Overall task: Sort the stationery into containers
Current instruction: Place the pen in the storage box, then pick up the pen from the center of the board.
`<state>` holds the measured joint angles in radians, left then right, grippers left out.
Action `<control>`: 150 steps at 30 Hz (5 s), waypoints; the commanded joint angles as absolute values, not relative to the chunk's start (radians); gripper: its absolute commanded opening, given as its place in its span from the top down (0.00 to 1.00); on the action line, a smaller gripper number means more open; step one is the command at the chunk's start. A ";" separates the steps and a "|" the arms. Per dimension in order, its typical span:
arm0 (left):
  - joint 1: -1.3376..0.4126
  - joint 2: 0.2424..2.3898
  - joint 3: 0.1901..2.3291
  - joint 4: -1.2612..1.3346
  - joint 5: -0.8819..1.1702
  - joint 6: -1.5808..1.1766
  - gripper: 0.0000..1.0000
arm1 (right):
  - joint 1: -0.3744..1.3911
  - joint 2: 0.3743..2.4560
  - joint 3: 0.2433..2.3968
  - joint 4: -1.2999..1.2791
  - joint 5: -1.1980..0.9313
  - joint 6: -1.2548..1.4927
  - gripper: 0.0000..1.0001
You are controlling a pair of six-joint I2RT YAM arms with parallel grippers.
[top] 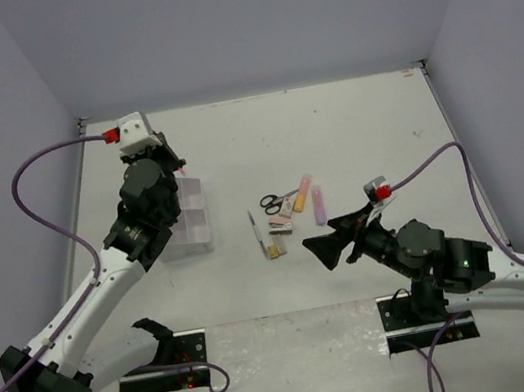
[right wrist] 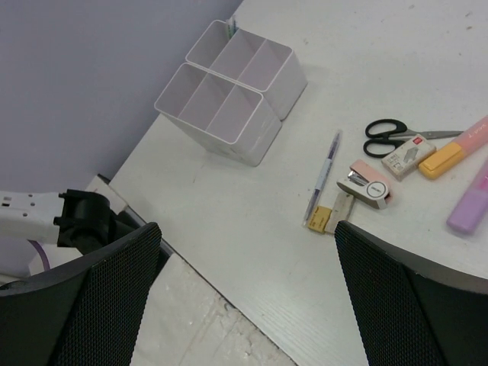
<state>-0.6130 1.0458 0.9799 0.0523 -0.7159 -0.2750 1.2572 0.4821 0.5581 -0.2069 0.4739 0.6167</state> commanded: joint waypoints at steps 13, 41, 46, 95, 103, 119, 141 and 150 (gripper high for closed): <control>-0.307 1.254 0.628 0.856 -0.703 0.075 1.00 | 1.257 0.378 0.481 -0.267 0.493 0.652 0.01; -0.296 0.912 1.002 -0.291 -0.438 -0.444 0.00 | 1.167 1.001 0.837 -0.362 0.413 0.753 0.01; -0.296 0.702 0.891 -0.461 -0.220 -0.388 0.00 | 1.118 1.222 1.017 -0.522 0.397 0.831 0.10; -0.299 0.246 0.686 -0.471 -0.220 -0.370 0.00 | 0.967 1.960 1.534 -0.701 0.247 0.727 1.00; -0.298 0.303 0.745 -0.307 0.191 -0.497 0.00 | 0.985 1.414 1.191 -0.347 0.050 0.661 1.00; -0.298 0.447 0.634 0.330 0.719 -0.909 0.00 | 0.992 0.858 0.816 0.091 -0.377 0.610 1.00; -0.632 0.721 0.617 0.615 0.646 -0.959 0.02 | 0.997 0.876 0.831 0.097 -0.444 0.583 1.00; -0.665 0.783 0.628 0.655 0.671 -0.971 0.42 | 1.013 0.934 0.858 0.049 -0.385 0.567 1.00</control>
